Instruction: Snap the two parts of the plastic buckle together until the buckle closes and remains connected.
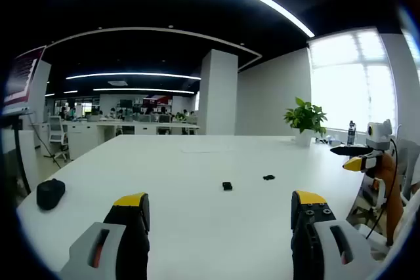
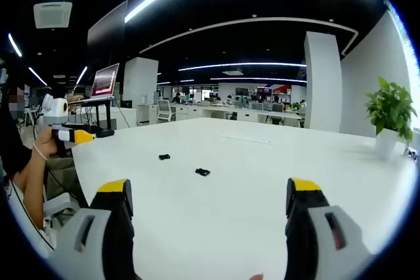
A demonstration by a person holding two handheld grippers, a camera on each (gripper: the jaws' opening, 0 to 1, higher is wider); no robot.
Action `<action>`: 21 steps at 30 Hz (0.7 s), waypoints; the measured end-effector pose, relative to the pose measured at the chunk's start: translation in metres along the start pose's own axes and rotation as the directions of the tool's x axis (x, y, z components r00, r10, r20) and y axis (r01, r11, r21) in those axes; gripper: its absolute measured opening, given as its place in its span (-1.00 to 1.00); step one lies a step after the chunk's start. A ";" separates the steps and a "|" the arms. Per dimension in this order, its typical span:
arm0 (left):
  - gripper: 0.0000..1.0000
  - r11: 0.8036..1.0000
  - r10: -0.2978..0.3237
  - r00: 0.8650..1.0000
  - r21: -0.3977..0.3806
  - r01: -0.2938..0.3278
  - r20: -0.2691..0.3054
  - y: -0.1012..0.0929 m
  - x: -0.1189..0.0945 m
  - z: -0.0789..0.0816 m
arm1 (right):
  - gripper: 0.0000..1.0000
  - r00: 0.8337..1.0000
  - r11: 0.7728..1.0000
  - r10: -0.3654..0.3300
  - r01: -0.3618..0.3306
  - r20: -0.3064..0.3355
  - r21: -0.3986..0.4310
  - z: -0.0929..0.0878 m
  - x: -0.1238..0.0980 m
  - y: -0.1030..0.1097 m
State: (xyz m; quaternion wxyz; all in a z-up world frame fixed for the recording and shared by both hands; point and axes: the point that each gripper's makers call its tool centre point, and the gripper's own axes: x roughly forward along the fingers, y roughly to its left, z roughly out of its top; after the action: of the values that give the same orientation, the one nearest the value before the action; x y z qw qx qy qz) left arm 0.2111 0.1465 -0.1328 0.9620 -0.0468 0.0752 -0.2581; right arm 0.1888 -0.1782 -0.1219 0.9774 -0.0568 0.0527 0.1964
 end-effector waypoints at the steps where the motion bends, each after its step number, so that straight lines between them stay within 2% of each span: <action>1: 0.81 1.000 -0.003 1.000 0.001 0.003 0.001 -0.001 0.000 0.001 | 0.95 1.000 1.000 0.000 0.000 0.000 -0.001 0.000 0.000 0.000; 21: 0.81 1.000 -0.021 1.000 0.008 0.021 -0.012 -0.005 0.004 -0.002 | 0.94 1.000 1.000 0.010 -0.010 0.005 -0.011 0.004 0.002 0.003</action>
State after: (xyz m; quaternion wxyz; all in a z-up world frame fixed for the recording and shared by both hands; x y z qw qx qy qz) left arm 0.2115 0.1400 -0.1348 0.9590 -0.0421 0.0793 -0.2689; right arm 0.1899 -0.1743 -0.1190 0.9763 -0.0615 0.0495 0.2016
